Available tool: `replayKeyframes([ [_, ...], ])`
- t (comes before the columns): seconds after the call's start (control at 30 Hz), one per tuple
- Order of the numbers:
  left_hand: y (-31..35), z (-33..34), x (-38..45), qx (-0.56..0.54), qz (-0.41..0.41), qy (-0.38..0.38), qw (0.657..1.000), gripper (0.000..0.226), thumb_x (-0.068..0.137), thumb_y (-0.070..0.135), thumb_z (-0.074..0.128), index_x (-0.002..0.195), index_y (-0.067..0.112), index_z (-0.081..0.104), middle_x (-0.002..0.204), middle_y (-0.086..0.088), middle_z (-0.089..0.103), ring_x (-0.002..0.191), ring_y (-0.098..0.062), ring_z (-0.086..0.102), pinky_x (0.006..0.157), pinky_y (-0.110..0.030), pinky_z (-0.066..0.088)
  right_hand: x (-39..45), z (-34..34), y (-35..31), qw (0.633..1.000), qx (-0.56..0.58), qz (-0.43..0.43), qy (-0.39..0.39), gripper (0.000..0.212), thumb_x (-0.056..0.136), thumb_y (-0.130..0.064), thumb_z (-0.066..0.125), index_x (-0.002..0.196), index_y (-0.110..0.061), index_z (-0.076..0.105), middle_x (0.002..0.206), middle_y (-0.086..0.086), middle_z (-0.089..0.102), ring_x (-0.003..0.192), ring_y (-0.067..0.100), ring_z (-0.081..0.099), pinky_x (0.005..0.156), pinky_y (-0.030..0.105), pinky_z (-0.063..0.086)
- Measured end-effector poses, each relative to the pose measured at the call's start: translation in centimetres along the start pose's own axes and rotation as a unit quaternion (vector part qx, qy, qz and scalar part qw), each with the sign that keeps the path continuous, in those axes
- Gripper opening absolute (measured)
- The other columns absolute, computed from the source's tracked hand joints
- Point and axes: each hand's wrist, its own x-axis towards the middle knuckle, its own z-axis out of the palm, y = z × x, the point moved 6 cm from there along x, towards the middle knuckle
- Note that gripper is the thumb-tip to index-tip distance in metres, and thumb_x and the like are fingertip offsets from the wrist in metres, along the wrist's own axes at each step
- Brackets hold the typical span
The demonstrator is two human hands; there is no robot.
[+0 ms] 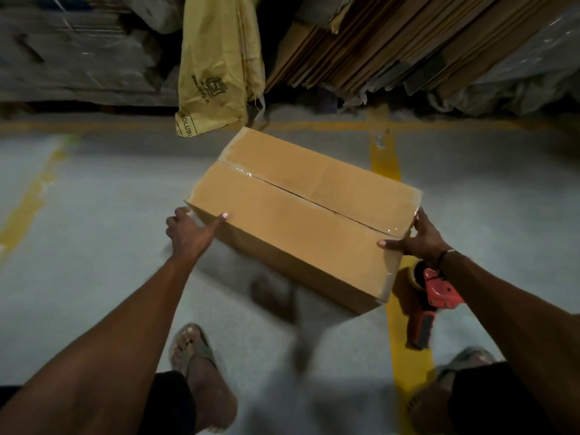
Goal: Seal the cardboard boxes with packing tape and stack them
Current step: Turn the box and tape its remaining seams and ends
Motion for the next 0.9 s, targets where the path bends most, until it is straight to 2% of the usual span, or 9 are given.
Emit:
replayKeyframes([
  [0.13, 1.9, -0.4, 4.0, 0.026, 0.026, -0.018, 0.999, 0.12, 0.07, 0.07, 0.084, 0.158, 0.011, 0.027, 0.16, -0.018, 0.029, 0.147, -0.041, 0.033, 0.117, -0.058, 0.036, -0.8, -0.1, -0.6, 0.998, 0.054, -0.005, 0.013, 0.137, 0.033, -0.059, 0.102, 0.151, -0.051, 0.032, 0.155, -0.007, 0.046, 0.141, 0.024, 0.044, 0.101, 0.061, 0.052],
  [0.23, 2.6, 0.0, 6.2, 0.036, 0.021, -0.051, 0.998, 0.121, 0.071, 0.066, 0.085, 0.16, 0.01, 0.026, 0.161, -0.019, 0.024, 0.144, -0.043, 0.038, 0.114, -0.054, 0.039, -0.7, -0.1, 0.2, 0.993, 0.108, 0.023, 0.031, 0.137, 0.036, -0.045, 0.102, 0.155, -0.041, 0.035, 0.158, -0.002, 0.044, 0.142, 0.026, 0.043, 0.097, 0.057, 0.056],
  [0.33, 2.7, 0.0, 7.8, 0.06, 0.028, -0.035, 0.997, 0.119, 0.07, 0.067, 0.085, 0.157, 0.006, 0.032, 0.157, -0.022, 0.029, 0.141, -0.044, 0.042, 0.111, -0.053, 0.043, 0.6, -0.5, 0.0, 0.985, 0.16, 0.024, 0.054, 0.125, 0.042, -0.029, 0.097, 0.155, -0.03, 0.041, 0.157, -0.001, 0.045, 0.141, 0.028, 0.045, 0.093, 0.051, 0.058],
  [0.47, 2.1, 1.4, 8.4, 0.071, 0.047, -0.064, 0.994, 0.117, 0.066, 0.064, 0.089, 0.152, 0.004, 0.036, 0.151, -0.022, 0.042, 0.138, -0.04, 0.045, 0.107, -0.052, 0.044, 3.1, -1.4, -0.9, 0.987, 0.142, -0.005, 0.077, 0.112, 0.048, -0.029, 0.098, 0.15, -0.026, 0.05, 0.15, -0.003, 0.054, 0.135, 0.025, 0.053, 0.1, 0.053, 0.055],
  [0.57, 1.6, 2.1, 6.8, 0.031, 0.05, -0.034, 0.998, 0.114, 0.069, 0.062, 0.088, 0.152, 0.003, 0.035, 0.15, -0.021, 0.042, 0.136, -0.04, 0.046, 0.107, -0.05, 0.044, 3.8, -2.1, -1.5, 0.981, 0.11, 0.008, 0.161, 0.094, 0.059, -0.025, 0.099, 0.143, -0.018, 0.058, 0.144, 0.005, 0.061, 0.128, 0.023, 0.059, 0.104, 0.051, 0.053],
  [0.63, 1.3, 2.4, 5.4, 0.024, 0.056, -0.019, 0.998, 0.111, 0.074, 0.061, 0.086, 0.152, 0.002, 0.033, 0.149, -0.023, 0.039, 0.135, -0.042, 0.047, 0.106, -0.049, 0.044, 3.5, -2.3, -1.7, 0.972, 0.092, 0.038, 0.213, 0.083, 0.06, -0.034, 0.098, 0.134, -0.014, 0.064, 0.135, 0.01, 0.067, 0.118, 0.023, 0.065, 0.102, 0.05, 0.055],
  [0.7, 0.6, 2.6, 4.0, 0.016, 0.056, -0.013, 0.998, 0.11, 0.076, 0.061, 0.084, 0.151, 0.0, 0.032, 0.148, -0.026, 0.038, 0.132, -0.045, 0.047, 0.106, -0.051, 0.045, 2.4, -2.0, -1.5, 0.97, 0.066, 0.068, 0.225, 0.081, 0.06, -0.057, 0.091, 0.126, -0.016, 0.069, 0.128, 0.012, 0.07, 0.113, 0.026, 0.067, 0.1, 0.05, 0.056],
  [0.8, -0.9, 2.8, 1.6, -0.005, 0.036, -0.003, 0.999, 0.11, 0.076, 0.061, 0.083, 0.15, 0.0, 0.032, 0.145, -0.026, 0.038, 0.131, -0.047, 0.047, 0.106, -0.054, 0.045, -0.3, -0.6, 0.7, 0.965, 0.03, 0.17, 0.197, 0.088, 0.069, -0.082, 0.071, 0.123, -0.013, 0.069, 0.124, 0.015, 0.069, 0.113, 0.039, 0.064, 0.099, 0.053, 0.055],
  [0.9, -1.8, 2.5, -1.4, -0.015, 0.023, 0.016, 0.999, 0.108, 0.077, 0.058, 0.084, 0.15, -0.002, 0.032, 0.144, -0.027, 0.039, 0.131, -0.047, 0.046, 0.105, -0.054, 0.045, -4.8, 2.1, 2.9, 0.953, 0.077, 0.257, 0.142, 0.089, 0.059, -0.093, 0.067, 0.101, -0.014, 0.063, 0.103, 0.011, 0.067, 0.098, 0.038, 0.064, 0.091, 0.054, 0.057],
])
